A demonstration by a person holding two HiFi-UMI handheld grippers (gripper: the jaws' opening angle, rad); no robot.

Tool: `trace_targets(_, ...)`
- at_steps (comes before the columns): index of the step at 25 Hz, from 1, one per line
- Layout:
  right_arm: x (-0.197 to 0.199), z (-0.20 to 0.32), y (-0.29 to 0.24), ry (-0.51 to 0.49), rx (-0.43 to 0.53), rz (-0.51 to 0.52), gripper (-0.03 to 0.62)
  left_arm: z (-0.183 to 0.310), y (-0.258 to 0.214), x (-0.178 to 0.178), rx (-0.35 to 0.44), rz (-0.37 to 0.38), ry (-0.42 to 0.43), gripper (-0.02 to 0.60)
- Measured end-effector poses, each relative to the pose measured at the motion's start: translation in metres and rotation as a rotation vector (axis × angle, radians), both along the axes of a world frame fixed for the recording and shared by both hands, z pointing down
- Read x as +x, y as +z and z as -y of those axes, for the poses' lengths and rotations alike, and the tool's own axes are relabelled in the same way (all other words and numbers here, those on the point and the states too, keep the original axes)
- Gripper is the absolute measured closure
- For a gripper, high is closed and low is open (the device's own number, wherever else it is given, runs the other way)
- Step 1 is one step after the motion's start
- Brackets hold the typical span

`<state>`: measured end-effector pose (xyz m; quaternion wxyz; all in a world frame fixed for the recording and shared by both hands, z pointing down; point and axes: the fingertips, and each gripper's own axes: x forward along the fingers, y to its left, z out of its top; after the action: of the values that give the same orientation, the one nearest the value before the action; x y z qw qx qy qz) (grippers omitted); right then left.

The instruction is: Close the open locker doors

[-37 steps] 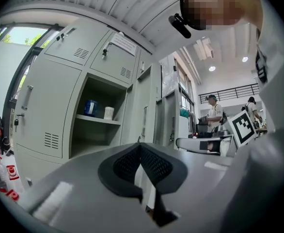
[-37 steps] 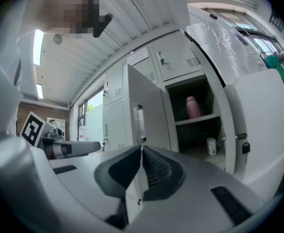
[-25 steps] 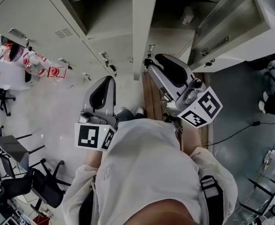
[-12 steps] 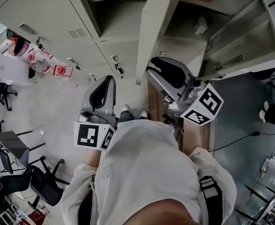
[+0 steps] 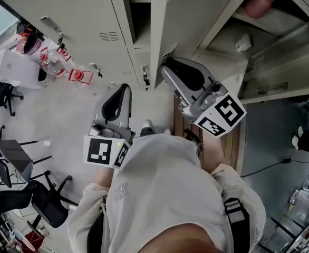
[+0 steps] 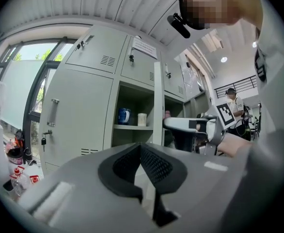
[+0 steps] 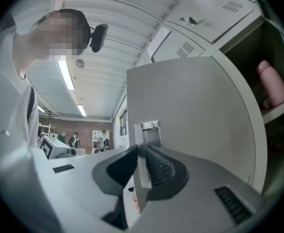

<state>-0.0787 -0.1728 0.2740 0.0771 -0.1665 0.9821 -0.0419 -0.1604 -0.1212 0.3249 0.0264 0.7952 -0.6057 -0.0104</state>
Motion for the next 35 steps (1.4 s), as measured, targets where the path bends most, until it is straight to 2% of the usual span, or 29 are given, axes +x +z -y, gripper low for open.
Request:
trace_targets(15,-0.077,0.068,0.000,0.250,0.121,-0.146,0.554,-0.010,0.000,-0.060,0.016,-0.017,-0.038,0.572)
trace_targets(23,-0.099,0.111,0.001,0.334,0.142,-0.170,0.559,-0.013,0.001,-0.082,0.024,-0.021,-0.066,0.572)
trace_targets(35,-0.111,0.148,0.002,0.402,0.134,-0.185,0.562,-0.012,-0.003,-0.100,0.033,-0.021,-0.086,0.574)
